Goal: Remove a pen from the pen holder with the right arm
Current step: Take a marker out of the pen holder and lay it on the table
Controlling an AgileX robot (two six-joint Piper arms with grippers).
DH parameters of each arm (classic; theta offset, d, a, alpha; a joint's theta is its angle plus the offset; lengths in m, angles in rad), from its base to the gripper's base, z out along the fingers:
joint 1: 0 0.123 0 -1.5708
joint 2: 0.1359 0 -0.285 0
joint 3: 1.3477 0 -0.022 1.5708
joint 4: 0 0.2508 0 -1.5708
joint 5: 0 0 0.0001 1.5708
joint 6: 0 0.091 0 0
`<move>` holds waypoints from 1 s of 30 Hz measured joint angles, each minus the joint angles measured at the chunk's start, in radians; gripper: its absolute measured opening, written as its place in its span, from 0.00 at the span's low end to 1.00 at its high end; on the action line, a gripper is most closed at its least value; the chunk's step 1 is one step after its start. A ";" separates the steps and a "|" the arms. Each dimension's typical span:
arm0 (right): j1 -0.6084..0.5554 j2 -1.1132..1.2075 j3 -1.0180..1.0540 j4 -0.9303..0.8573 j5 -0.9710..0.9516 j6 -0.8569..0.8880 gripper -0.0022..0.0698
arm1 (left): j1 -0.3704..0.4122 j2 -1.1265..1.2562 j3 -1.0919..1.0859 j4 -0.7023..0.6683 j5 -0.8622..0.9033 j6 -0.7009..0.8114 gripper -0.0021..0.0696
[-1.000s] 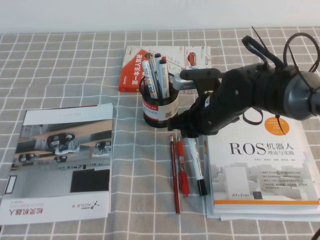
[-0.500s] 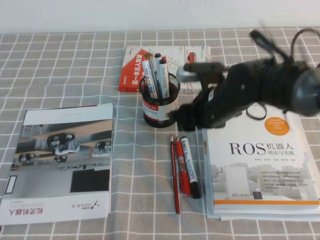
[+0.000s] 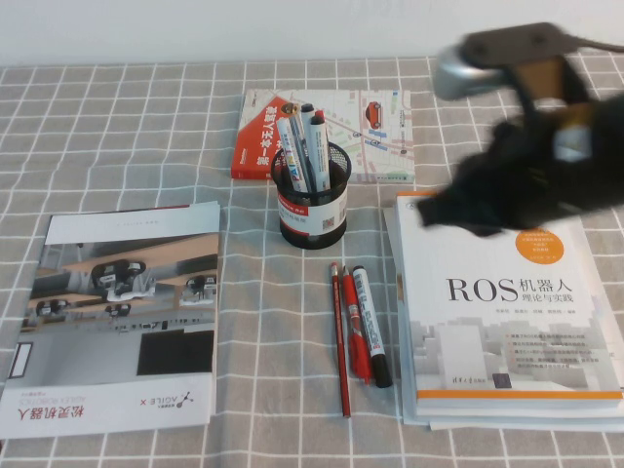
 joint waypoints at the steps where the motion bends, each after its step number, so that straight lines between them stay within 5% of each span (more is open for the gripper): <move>1: 0.000 -0.040 0.024 -0.005 0.012 -0.009 0.02 | 0.000 0.000 0.000 0.000 0.000 0.000 0.02; 11: 0.000 -0.352 0.244 -0.006 0.090 -0.025 0.01 | 0.000 0.000 0.000 0.000 0.000 0.000 0.02; 21: 0.000 -0.389 0.260 -0.045 0.231 -0.025 0.01 | 0.000 0.000 0.000 0.000 0.000 0.000 0.02; 30: -0.120 -0.509 0.470 -0.132 -0.085 -0.025 0.01 | 0.000 0.000 0.000 0.000 0.000 0.000 0.02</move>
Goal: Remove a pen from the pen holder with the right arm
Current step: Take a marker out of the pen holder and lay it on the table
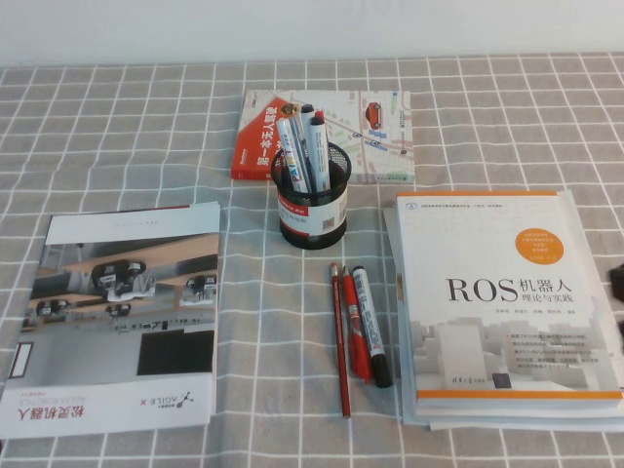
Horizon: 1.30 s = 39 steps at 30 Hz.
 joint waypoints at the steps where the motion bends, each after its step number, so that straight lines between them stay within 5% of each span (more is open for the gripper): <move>1: -0.030 -0.036 0.049 0.000 -0.059 0.000 0.01 | 0.000 0.000 0.000 0.000 0.000 0.000 0.02; 7: -0.247 -0.281 0.449 -0.004 -0.494 0.000 0.01 | 0.000 0.000 0.000 0.000 0.000 0.000 0.02; 13: -0.395 -0.534 0.723 0.011 -0.652 0.000 0.01 | 0.000 0.000 0.000 0.000 0.000 0.000 0.02; 26: -0.416 -0.874 0.806 0.027 -0.495 0.000 0.01 | 0.000 0.000 0.000 0.000 0.000 0.000 0.02; 39: -0.416 -0.885 0.806 0.056 -0.439 -0.030 0.01 | 0.000 0.000 0.000 0.000 0.000 0.000 0.02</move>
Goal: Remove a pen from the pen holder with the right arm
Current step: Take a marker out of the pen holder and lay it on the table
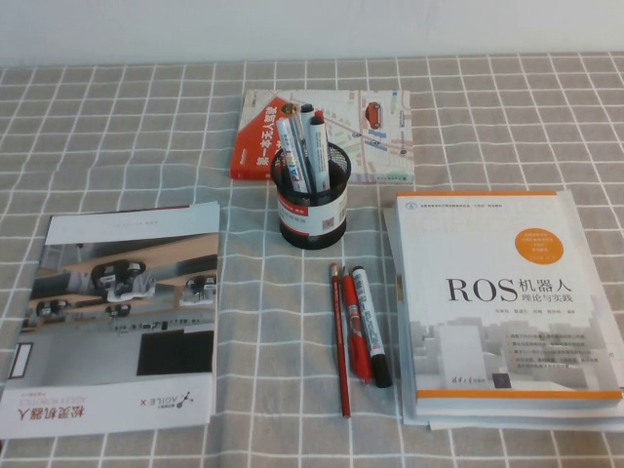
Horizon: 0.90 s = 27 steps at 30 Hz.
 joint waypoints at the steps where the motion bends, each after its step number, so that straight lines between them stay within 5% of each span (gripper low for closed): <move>1: 0.000 0.000 0.000 0.028 0.009 -0.028 0.01 | 0.000 0.000 0.000 0.000 0.000 0.000 0.02; 7: 0.000 0.000 0.000 0.138 0.108 -0.182 0.01 | 0.000 0.000 0.000 0.000 0.000 0.000 0.02; 27: 0.000 0.000 0.000 0.152 0.129 -0.203 0.01 | 0.000 0.000 0.000 0.000 0.000 0.000 0.02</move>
